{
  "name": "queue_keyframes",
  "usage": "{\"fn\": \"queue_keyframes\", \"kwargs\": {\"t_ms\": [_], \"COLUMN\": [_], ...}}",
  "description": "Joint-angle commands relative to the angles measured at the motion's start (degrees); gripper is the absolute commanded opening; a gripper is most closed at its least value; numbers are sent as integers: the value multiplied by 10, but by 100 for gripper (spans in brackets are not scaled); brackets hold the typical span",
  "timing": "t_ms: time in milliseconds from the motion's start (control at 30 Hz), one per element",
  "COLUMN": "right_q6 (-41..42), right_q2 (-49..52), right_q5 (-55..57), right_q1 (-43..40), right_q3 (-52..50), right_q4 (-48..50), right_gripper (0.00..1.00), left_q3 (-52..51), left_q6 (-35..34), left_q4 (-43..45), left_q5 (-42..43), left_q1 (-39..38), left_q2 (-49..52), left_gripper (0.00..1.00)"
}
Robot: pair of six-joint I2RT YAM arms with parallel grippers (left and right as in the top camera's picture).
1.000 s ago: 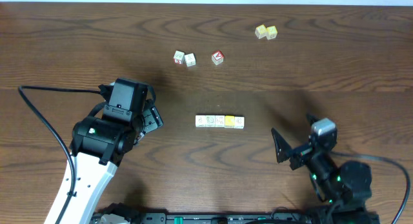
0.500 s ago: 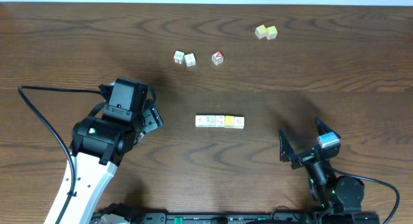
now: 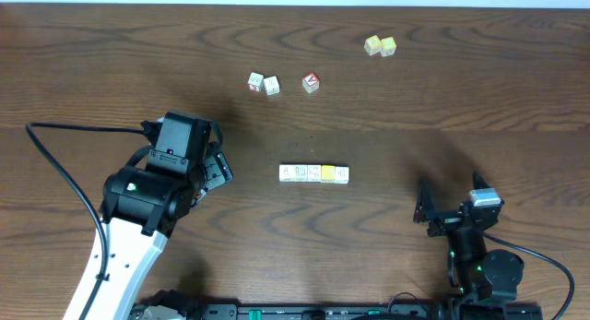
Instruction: Lift 5 blocks
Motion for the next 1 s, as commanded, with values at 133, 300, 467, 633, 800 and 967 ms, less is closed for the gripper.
{"fn": "queue_keyframes", "kwargs": {"t_ms": [133, 300, 467, 633, 800, 967], "right_q6": [-8, -3, -2, -2, -2, -2], "right_q2": [-4, -4, -4, -4, -4, -4], "right_q5": [12, 8, 29, 44, 45, 48], "right_q1": [-6, -6, -6, -8, -8, -8], "right_q3": [-1, -1, -1, 0, 0, 0], "right_q4": [-5, -4, -6, -9, -9, -7], "right_gripper": [99, 99, 99, 99, 99, 99], "left_q3": [9, 9, 9, 9, 9, 9], "left_q6": [3, 3, 3, 3, 3, 3], "left_q4": [-3, -3, -3, -3, -3, -3], "left_q5": [-10, -10, -10, -10, -10, -10], "left_q1": [3, 3, 3, 3, 3, 3], "left_q2": [0, 0, 0, 0, 0, 0], "left_gripper": [77, 78, 77, 77, 78, 77]}}
